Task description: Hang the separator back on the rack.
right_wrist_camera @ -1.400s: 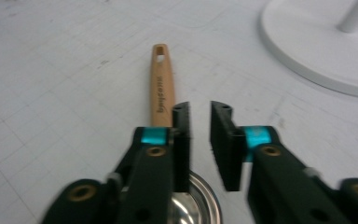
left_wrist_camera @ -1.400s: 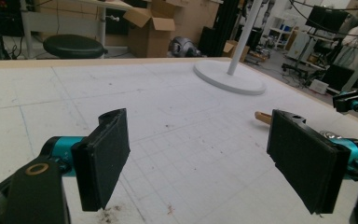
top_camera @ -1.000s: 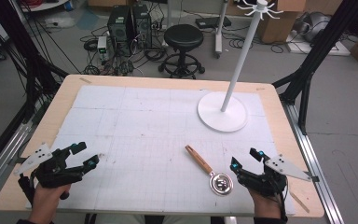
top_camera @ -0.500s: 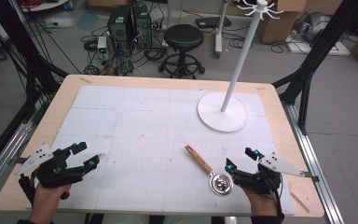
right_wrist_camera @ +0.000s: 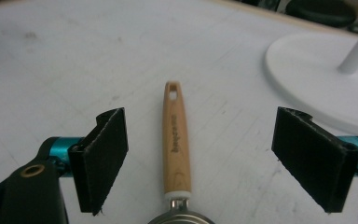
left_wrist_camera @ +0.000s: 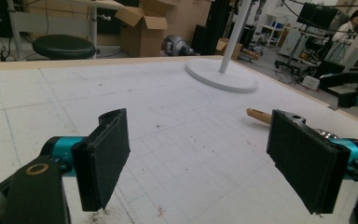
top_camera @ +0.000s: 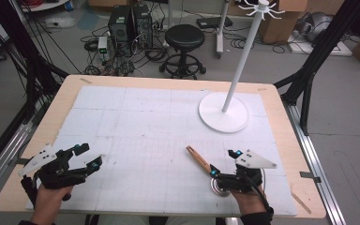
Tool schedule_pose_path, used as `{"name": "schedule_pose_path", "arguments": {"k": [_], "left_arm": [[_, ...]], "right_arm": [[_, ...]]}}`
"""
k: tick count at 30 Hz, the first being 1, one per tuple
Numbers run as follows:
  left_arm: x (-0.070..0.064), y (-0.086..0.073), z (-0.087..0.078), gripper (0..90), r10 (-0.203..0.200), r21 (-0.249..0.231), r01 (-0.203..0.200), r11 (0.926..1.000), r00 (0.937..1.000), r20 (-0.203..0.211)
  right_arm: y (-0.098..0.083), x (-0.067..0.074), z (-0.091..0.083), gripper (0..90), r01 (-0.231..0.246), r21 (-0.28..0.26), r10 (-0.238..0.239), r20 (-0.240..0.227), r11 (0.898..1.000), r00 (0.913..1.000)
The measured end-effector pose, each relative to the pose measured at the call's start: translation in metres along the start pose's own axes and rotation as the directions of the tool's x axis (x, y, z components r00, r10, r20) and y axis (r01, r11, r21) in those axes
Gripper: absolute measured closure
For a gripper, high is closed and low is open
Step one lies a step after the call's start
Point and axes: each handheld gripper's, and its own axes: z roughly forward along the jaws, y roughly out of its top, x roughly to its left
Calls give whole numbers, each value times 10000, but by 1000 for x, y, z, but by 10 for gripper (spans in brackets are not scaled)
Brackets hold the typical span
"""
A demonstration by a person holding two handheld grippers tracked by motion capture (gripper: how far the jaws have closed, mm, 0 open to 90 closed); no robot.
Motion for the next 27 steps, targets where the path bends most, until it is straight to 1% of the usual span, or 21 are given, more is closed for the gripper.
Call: {"name": "schedule_pose_path", "arguments": {"k": [1, 2, 3, 4, 8, 9, 10, 11, 12, 13, 15, 16, 17, 18, 19, 20, 21, 22, 25, 27], "left_arm": [[0, 0, 0, 215, -25, -23, 25, 10000, 10000, 3], [1, 0, 0, 214, -69, -35, 69, 10000, 10000, -2], [1, 0, 0, 215, -69, -35, 69, 10000, 10000, -2], [2, 0, 0, 214, -70, -13, 70, 10000, 10000, 16], [1, 0, 0, 214, -59, -95, 61, 9999, 9998, 170], [1, 0, 0, 214, -75, -107, 76, 9999, 9999, 156], [1, 0, 0, 214, -67, -109, 69, 9999, 9998, 162], [1, 0, 0, 214, -56, -102, 58, 9999, 9999, 160], [1, 0, 0, 214, -58, -85, 60, 9999, 9998, 176], [2, 0, 0, 214, -100, -140, 103, 9998, 9998, 191], [2, 0, -1, 214, -106, -150, 110, 9998, 9997, 217], [2, 0, 0, 214, -85, -121, 89, 9999, 9995, 301], [2, 0, 0, 214, -39, -102, 42, 9999, 9995, 316], [2, 0, 0, 213, -39, -102, 42, 9999, 9995, 316], [2, 0, 0, 213, -49, -103, 52, 9999, 9994, 347], [1, 0, 1, 214, -7, -86, 10, 10000, 9993, 364], [1, 0, 1, 214, -7, -86, 10, 10000, 9993, 364], [1, 0, 1, 214, -1, -75, 4, 10000, 9992, 389], [1, 0, 1, 214, -26, -78, 29, 10000, 9993, 381], [1, 0, 1, 214, -6, -53, 8, 10000, 9993, 379]], "right_arm": [[-2, 2, 11, 182, 54, 461, -48, -120, 9989, 9999], [-3, 3, 16, 197, 95, 640, -85, -157, 9979, 9998], [-3, 3, 16, 197, 95, 640, -85, -157, 9979, 9998], [-4, 4, 23, 243, 22, 848, 10, -372, 9964, 9993], [-3, 6, 36, 283, 252, 1191, -209, -379, 9926, 9991], [-3, 6, 36, 283, 252, 1191, -209, -379, 9926, 9991], [-2, 6, 40, 294, 248, 1263, -203, -369, 9917, 9991], [-2, 7, 48, 321, 361, 1494, -309, -371, 9881, 9988], [-2, 7, 48, 321, 361, 1494, -309, -371, 9881, 9988], [-2, 8, 56, 351, 496, 1757, -445, -330, 9832, 9985], [-2, 9, 62, 374, 471, 1950, -417, -319, 9797, 9986], [-2, 9, 64, 383, 432, 2040, -369, -345, 9780, 9987], [-2, 9, 67, 393, 384, 2066, -325, -318, 9777, 9990], [-1, 9, 69, 405, 336, 2142, -259, -387, 9762, 9989], [-1, 9, 69, 405, 336, 2142, -259, -387, 9762, 9989], [-1, 10, 73, 422, 441, 2333, -355, -408, 9714, 9985], [-1, 10, 73, 422, 441, 2333, -355, -408, 9714, 9985], [-1, 10, 76, 451, 443, 2465, -358, -386, 9681, 9986], [-1, 8, 77, 469, 350, 2497, -267, -367, 9677, 9990], [-1, 7, 78, 498, 349, 2676, -277, -304, 9629, 9992]]}}
